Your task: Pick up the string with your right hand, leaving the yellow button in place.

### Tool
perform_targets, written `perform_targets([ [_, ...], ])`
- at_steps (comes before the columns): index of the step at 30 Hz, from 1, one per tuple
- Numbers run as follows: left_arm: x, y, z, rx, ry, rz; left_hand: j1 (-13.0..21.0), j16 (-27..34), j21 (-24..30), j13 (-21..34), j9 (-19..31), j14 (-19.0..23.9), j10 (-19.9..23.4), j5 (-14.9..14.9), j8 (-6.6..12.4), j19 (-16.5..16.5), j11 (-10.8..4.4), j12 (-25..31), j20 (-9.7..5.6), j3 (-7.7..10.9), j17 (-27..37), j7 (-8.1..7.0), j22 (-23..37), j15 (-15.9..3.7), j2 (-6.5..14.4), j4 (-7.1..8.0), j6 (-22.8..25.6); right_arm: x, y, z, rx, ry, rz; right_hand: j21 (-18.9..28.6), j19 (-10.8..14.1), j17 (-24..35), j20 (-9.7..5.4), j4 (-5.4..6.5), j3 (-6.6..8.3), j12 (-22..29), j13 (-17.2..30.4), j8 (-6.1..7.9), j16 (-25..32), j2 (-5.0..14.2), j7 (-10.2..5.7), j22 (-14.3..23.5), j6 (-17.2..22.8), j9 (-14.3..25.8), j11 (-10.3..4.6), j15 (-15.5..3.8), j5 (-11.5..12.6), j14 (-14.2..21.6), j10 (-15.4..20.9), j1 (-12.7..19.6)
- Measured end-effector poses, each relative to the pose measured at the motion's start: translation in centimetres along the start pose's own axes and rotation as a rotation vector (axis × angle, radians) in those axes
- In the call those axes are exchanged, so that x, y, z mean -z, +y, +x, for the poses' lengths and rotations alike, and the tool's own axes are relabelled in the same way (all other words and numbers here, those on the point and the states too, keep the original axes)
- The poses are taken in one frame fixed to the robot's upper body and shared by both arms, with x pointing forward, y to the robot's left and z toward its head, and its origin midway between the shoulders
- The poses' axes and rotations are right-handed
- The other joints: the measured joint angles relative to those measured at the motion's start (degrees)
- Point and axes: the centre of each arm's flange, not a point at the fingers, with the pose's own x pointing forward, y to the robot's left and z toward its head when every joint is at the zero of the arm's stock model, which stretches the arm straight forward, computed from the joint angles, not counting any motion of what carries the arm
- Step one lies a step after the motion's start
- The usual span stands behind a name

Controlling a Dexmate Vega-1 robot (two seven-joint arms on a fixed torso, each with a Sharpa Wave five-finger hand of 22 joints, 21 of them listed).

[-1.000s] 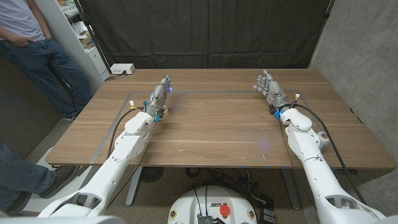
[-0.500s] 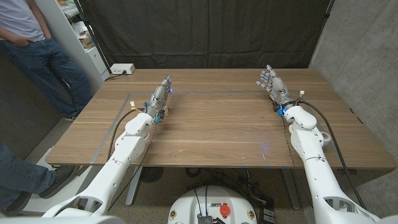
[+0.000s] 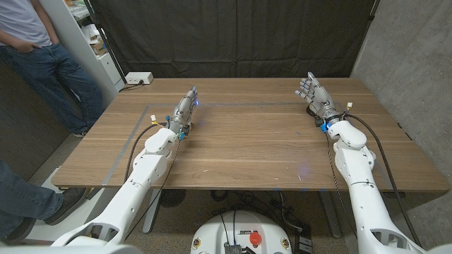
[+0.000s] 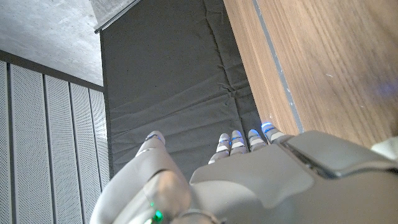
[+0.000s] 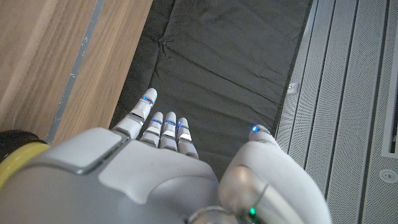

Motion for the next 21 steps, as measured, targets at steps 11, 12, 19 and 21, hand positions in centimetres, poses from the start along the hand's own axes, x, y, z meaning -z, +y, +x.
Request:
perform_targets([
  [11, 0.2, -0.2, 0.4, 0.000, 0.005, 0.002, 0.2, 0.0, -0.4, 0.0, 0.1, 0.0, 0.0, 0.0, -0.45, 0.3, 0.00, -0.4, 0.31, -0.09, 0.0, 0.10, 0.0, 0.00, 0.2, -0.42, -0.5, -0.5, -0.6, -0.5, 0.006, -0.013, -0.007, 0.0, 0.4, -0.3, 0.00, -0.07, -0.07, 0.0, -0.3, 0.00, 0.0, 0.00, 0.00, 0.0, 0.0, 0.0, 0.13, 0.12, 0.0, 0.3, 0.5, 0.0],
  [12, 0.1, -0.1, 0.5, 0.000, 0.004, 0.002, 0.2, 0.0, -0.4, 0.0, 0.2, 0.0, 0.0, 0.0, -0.45, 0.3, 0.00, -0.4, 0.31, -0.09, 0.0, 0.10, 0.0, 0.03, 0.2, -0.42, -0.5, -0.6, -0.7, -0.5, 0.007, -0.014, -0.006, 0.0, 0.4, -0.3, 0.00, -0.07, -0.07, 0.0, -0.3, 0.00, 0.0, 0.00, 0.00, 0.0, 0.0, 0.0, 0.13, 0.12, 0.0, 0.3, 0.5, 0.0],
  [19, 0.1, -0.1, 0.5, -0.001, 0.001, 0.002, 0.5, 0.0, -0.7, -0.3, 0.3, -0.2, -0.3, 0.0, -0.45, 0.3, 0.31, -0.4, 0.31, 0.14, 0.0, 0.41, 0.0, 0.24, 0.5, -0.64, -0.8, -0.7, -1.1, -0.8, 0.016, -0.018, -0.006, -0.4, 0.6, -0.3, 0.21, -0.07, -0.07, -0.3, -0.3, 0.00, 0.0, 0.00, -0.31, 0.0, -0.3, 0.0, -0.07, 0.12, 0.0, 0.3, 0.7, 0.0],
  [21, 0.1, -0.1, 0.5, -0.002, 0.000, 0.002, 0.5, 0.0, -0.7, -0.3, 0.3, -0.2, -0.4, 0.0, -0.45, 0.3, 0.42, -0.4, 0.31, 0.14, 0.0, 0.41, 0.2, 0.24, 0.5, -0.64, -0.8, -0.8, -1.1, -0.9, 0.017, -0.019, -0.007, -0.4, 0.6, -0.3, 0.21, -0.07, -0.07, -0.5, -0.3, 0.00, 0.0, 0.00, -0.31, 0.0, -0.3, 0.0, -0.07, 0.12, 0.0, 0.3, 0.7, 0.0],
])
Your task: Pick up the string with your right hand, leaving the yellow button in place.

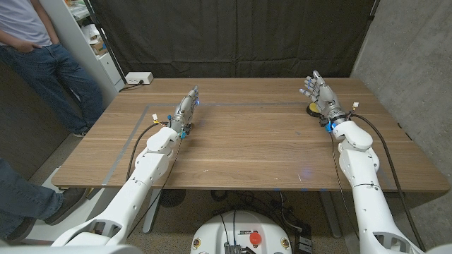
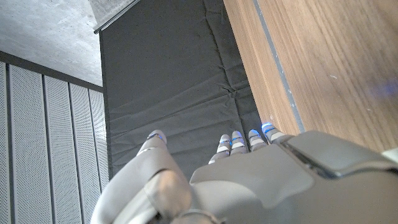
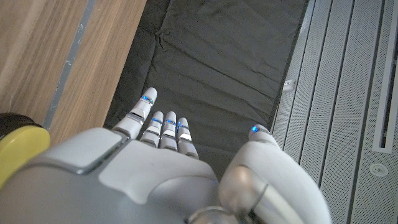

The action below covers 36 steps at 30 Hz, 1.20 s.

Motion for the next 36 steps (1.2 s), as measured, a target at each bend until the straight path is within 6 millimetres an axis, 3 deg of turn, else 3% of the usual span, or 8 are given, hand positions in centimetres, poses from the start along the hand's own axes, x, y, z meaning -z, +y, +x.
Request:
perform_targets([
  [36, -0.6, 0.0, -0.2, 0.019, -0.016, -0.005, 0.5, 0.0, -0.8, 0.0, 0.0, 0.0, 0.2, -0.4, -0.22, -0.2, 0.20, -0.6, 0.20, 0.25, 0.0, 0.62, 0.1, -0.01, -0.1, -0.71, -0.6, -1.2, -2.0, -4.2, 0.059, -0.026, -0.014, -1.4, 0.1, -0.5, -0.10, -0.24, -0.24, -1.0, -0.3, 0.00, -0.7, 0.00, -0.30, 0.0, -0.3, 0.0, 0.31, 0.00, 0.0, 0.0, 1.1, 0.0],
])
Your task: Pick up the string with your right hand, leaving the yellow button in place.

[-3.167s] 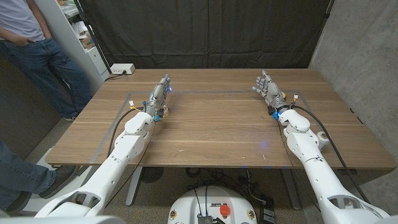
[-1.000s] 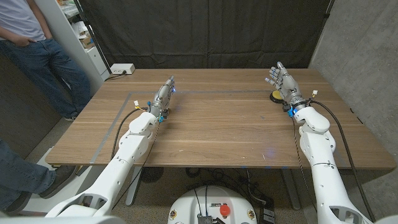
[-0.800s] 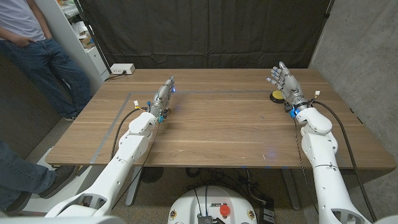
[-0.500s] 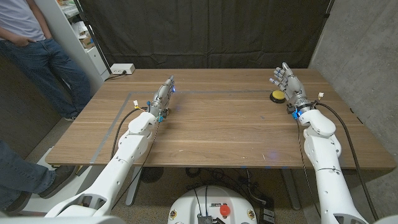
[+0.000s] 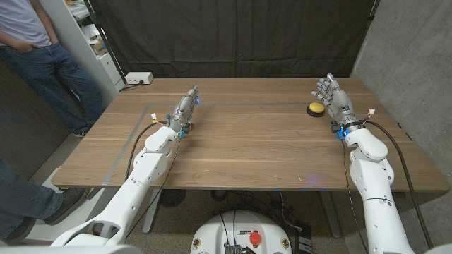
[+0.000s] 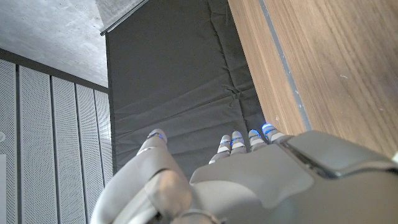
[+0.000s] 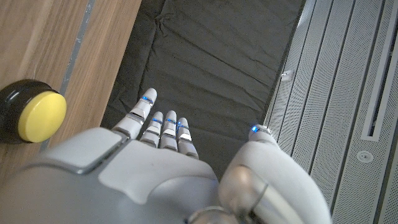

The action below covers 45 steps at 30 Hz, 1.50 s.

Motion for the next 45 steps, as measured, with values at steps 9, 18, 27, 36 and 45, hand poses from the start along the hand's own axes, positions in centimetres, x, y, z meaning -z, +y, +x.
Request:
perform_targets([
  [9, -0.1, -0.2, 0.0, -0.003, 0.005, 0.017, 0.2, 0.0, 0.0, 0.0, 0.0, 0.0, 0.0, 0.0, 0.00, 0.0, 0.00, 0.0, 0.00, -0.24, 0.0, 0.00, 0.0, 0.00, 0.2, -0.23, 0.0, -0.7, -0.6, -1.1, 0.008, 0.000, -0.009, 0.0, 0.0, 0.0, 0.00, 0.00, 0.00, -0.5, 0.0, 0.00, 0.0, 0.00, 0.00, 0.0, 0.0, 0.0, 0.00, 0.00, 0.0, 0.0, 0.0, 0.0],
  [18, 0.0, -0.4, 0.0, -0.001, 0.010, 0.025, 0.2, 0.0, -0.4, 0.0, 0.0, 0.0, 0.0, 0.0, 0.00, 0.0, 0.00, 0.0, 0.00, -0.24, 0.0, 0.00, 0.0, -0.01, 0.2, -0.23, 0.0, -1.0, -1.3, -1.8, 0.015, 0.001, -0.016, -0.4, 0.0, 0.0, 0.00, -0.16, -0.16, -0.6, 0.0, 0.00, -0.2, 0.00, 0.01, 0.0, 0.0, 0.0, 0.00, 0.00, 0.0, 0.0, 0.0, 0.0],
  [27, 0.3, -0.4, 0.1, 0.002, 0.016, 0.027, 0.2, 0.0, -0.4, 0.0, 0.0, 0.0, 0.0, 0.0, 0.00, 0.0, -0.01, -0.2, 0.00, 0.00, 0.0, 0.00, 0.0, 0.00, 0.2, -0.47, 0.0, -1.2, -1.7, -2.4, 0.021, -0.008, -0.020, -0.8, 0.0, 0.0, 0.00, -0.16, -0.16, -1.0, 0.0, 0.00, -0.2, 0.00, 0.53, 0.0, 0.5, 0.0, 0.00, 0.00, 0.0, 0.0, 0.0, 0.0],
  [36, 0.3, -0.3, 0.0, 0.004, 0.017, 0.032, 0.2, 0.0, -0.8, 0.0, 0.0, 0.0, 0.0, 0.0, 0.00, 0.3, -0.01, -0.2, 0.30, -0.19, 0.0, 0.00, 0.0, -0.01, 0.2, -0.65, 0.0, -1.3, -2.3, -3.5, 0.036, -0.014, -0.029, -1.3, 0.0, -0.3, 0.00, -0.40, -0.40, -1.4, 0.0, 0.77, -0.2, 0.00, 0.73, 0.0, 2.4, 0.0, 0.00, 0.21, 0.0, 0.2, 0.6, 0.0],
  [45, 0.2, -0.3, 0.0, 0.006, 0.017, 0.033, 0.2, 0.0, -1.0, 0.0, 0.0, 0.0, 0.3, 0.0, 0.00, 0.3, 0.32, -0.2, 0.29, -0.19, 0.0, -0.11, 0.0, -0.01, 0.2, -0.64, 0.1, -1.3, -2.6, -4.3, 0.047, -0.020, -0.032, -1.5, 0.3, -0.3, 0.32, -0.39, -0.40, -1.4, 0.0, 0.77, -0.2, 0.00, 0.73, 0.0, 2.4, 0.0, 0.00, 0.21, 0.0, 0.2, 0.6, 0.0],
])
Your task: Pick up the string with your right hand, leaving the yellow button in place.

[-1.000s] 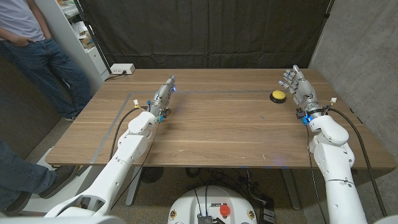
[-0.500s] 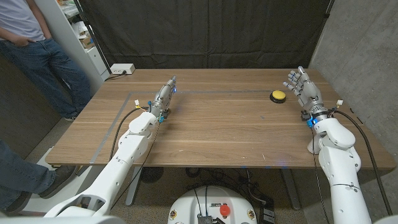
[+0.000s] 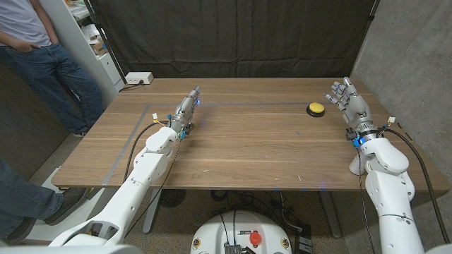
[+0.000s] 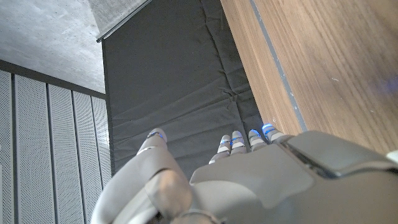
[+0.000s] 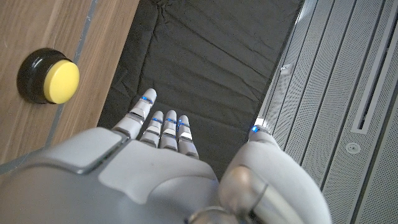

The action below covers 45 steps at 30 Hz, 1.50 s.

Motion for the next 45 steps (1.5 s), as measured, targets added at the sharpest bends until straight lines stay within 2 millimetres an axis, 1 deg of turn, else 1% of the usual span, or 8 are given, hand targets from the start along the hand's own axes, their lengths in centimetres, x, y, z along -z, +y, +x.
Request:
perform_targets([
  [12, -0.2, -0.4, 0.0, 0.011, -0.004, -0.001, 0.0, 0.0, -0.2, 0.0, 0.0, 0.0, 0.2, 0.0, 0.00, 0.0, -0.20, 0.0, 0.00, 0.01, 0.0, 0.00, 0.0, 0.00, 0.0, -0.01, 0.0, -0.1, -0.5, -1.6, 0.016, -0.008, -0.004, -0.2, 0.0, 0.0, 0.00, 0.00, 0.00, -0.4, 0.0, 0.00, 0.0, 0.00, -0.22, 0.0, -0.2, 0.0, -0.31, 0.00, 0.0, 0.0, 0.3, 0.0],
  [20, -0.2, -0.6, 0.1, 0.015, -0.003, -0.001, 0.0, 0.0, -0.2, 0.0, 0.0, 0.0, 0.2, 0.0, 0.00, 0.0, -0.20, 0.0, 0.00, 0.01, 0.0, 0.00, 0.0, 0.00, 0.0, -0.47, 0.0, -0.1, -0.6, -2.2, 0.022, -0.012, -0.006, -0.4, 0.0, 0.0, -0.01, 0.00, 0.00, -0.4, 0.0, -0.26, 0.0, 0.00, -0.22, 0.0, -0.2, 0.0, -0.31, -0.02, 0.0, 0.0, 0.3, 0.0],
  [24, -0.2, -0.7, 0.1, 0.019, -0.004, -0.004, 0.0, 0.0, -0.4, -0.3, 0.0, 0.0, 0.2, 0.0, 0.00, 0.0, -0.20, 0.0, -0.01, 0.01, 0.0, 0.00, 0.0, 0.00, 0.0, -0.47, 0.0, -0.2, -0.8, -2.7, 0.028, -0.012, -0.009, -0.6, 0.4, -0.3, -0.43, -0.24, -0.24, -0.9, 0.0, -0.26, 0.0, 0.00, -0.73, 0.0, 0.3, 0.0, -0.51, -0.72, 0.0, 0.7, 0.9, 0.0],
  [29, -0.2, -0.7, 0.0, 0.020, -0.007, -0.005, 0.0, 0.0, -0.4, -0.3, 0.0, 0.0, 0.2, 0.0, 0.00, 0.0, -0.20, 0.0, -0.01, 0.02, 0.0, 0.00, 0.0, 0.00, 0.0, -0.47, 0.0, -0.3, -1.1, -3.3, 0.038, -0.015, -0.013, -0.9, 0.8, -0.3, -0.83, -0.24, -0.24, -0.9, 0.0, -0.26, 0.0, 0.23, -0.73, 0.0, 0.3, 0.0, -0.72, -1.03, 0.0, 1.0, 1.1, 0.2],
  [33, -0.2, -0.7, -0.1, 0.019, -0.009, -0.007, 0.0, 0.0, -0.4, -0.3, 0.0, 0.0, 0.2, 0.0, 0.00, 0.0, -0.20, 0.0, -0.01, 0.01, 0.0, -0.31, 0.0, 0.00, 0.0, -0.47, 0.3, -0.4, -1.2, -3.4, 0.040, -0.021, -0.010, -0.9, 0.8, -0.3, -0.83, -0.24, -0.24, -1.3, 0.0, -0.26, 0.0, 0.23, -0.93, 0.0, 0.1, 0.0, -0.72, -1.03, 0.0, 1.0, 1.1, 0.2],
  [34, -0.2, -0.7, -0.1, 0.019, -0.010, -0.007, 0.0, 0.0, -0.4, -0.3, 0.0, 0.0, 0.2, 0.0, 0.00, 0.0, -0.20, 0.0, -0.01, 0.02, 0.0, -0.31, 0.0, 0.00, 0.0, -0.46, 0.3, -0.5, -1.4, -3.8, 0.047, -0.021, -0.014, -0.9, 0.8, -0.3, -0.83, -0.24, -0.24, -1.3, 0.0, -0.26, -0.3, 0.23, -0.95, 0.0, 0.1, 0.0, -0.72, -1.03, 0.0, 1.0, 1.1, 0.2],
  [43, -0.2, -0.9, -0.3, 0.019, -0.016, -0.013, 0.0, 0.0, -0.4, -0.3, 0.0, 0.0, 0.2, 0.0, 0.00, 0.0, -0.21, 0.0, -0.01, 0.02, 0.0, -0.31, 0.0, 0.00, 0.0, -0.46, 0.3, -0.8, -1.8, -4.5, 0.057, -0.028, -0.021, -1.3, 1.0, -0.3, -0.62, -0.48, -0.48, -1.8, 0.0, -0.26, -0.4, 0.24, -1.76, 0.0, 0.1, 0.0, -0.72, -1.03, 0.4, 1.0, 1.1, 0.2],
  [45, -0.2, -0.9, -0.3, 0.020, -0.017, -0.014, 0.0, 0.0, -0.9, -0.3, 0.0, 0.0, 0.2, 0.0, 0.00, 0.0, -0.21, 0.0, -0.01, 0.02, 0.0, -0.31, 0.0, 0.00, 0.0, -0.46, 0.3, -0.9, -1.8, -4.6, 0.057, -0.031, -0.024, -1.3, 1.0, -0.3, -0.63, -0.48, -0.48, -1.8, 0.0, -0.26, -0.4, 0.60, -1.76, 0.0, 0.1, 0.0, -0.95, -1.03, 0.4, 1.0, 0.9, 0.6],
])
